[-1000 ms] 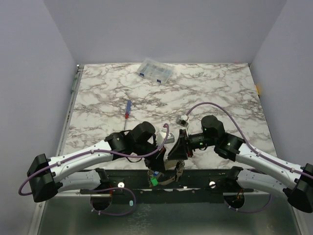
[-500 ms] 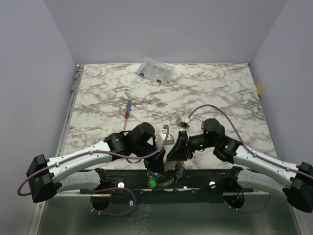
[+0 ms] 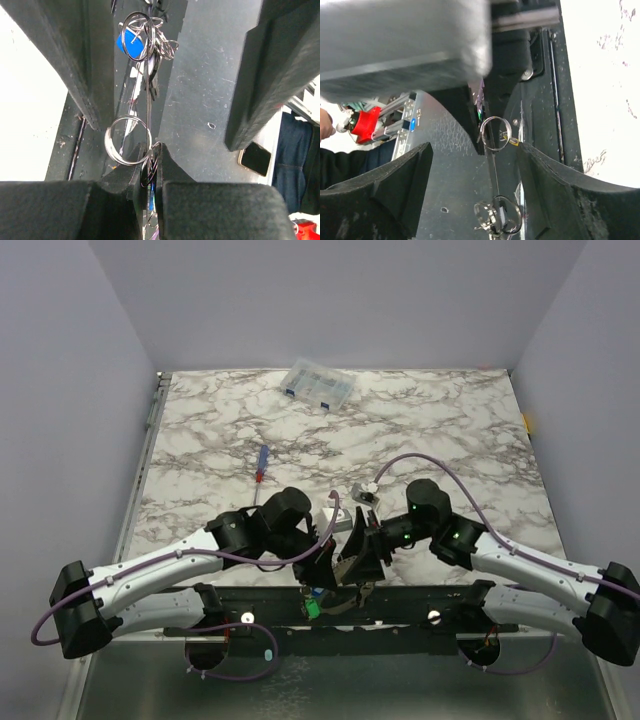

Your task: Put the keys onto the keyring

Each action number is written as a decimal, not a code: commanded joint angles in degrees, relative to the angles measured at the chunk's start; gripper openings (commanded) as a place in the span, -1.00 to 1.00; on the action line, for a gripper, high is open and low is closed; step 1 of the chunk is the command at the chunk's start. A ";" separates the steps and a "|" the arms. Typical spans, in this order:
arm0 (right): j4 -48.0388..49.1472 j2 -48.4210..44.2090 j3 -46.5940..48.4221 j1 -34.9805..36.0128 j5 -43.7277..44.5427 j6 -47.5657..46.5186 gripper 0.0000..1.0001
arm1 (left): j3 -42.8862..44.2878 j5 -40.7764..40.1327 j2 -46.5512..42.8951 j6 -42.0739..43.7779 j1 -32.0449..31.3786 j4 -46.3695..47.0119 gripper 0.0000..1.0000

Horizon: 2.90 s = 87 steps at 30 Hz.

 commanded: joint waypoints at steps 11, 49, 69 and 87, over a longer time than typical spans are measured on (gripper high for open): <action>-7.47 4.86 3.68 0.60 -1.92 0.03 0.24 | 1.81 -0.04 -2.25 -1.14 -3.82 2.99 -1.00; -2.07 -16.40 -3.20 0.70 12.35 -8.94 -0.99 | 6.20 -15.62 -0.26 1.78 -3.82 0.36 -0.24; -9.10 -15.53 3.35 0.92 8.37 -15.49 -0.99 | 13.78 -13.11 -6.75 12.44 -3.82 -1.39 0.07; -10.49 -15.71 5.03 1.45 3.68 -14.44 -0.99 | 14.64 -5.95 -1.06 16.00 -3.82 2.91 -0.17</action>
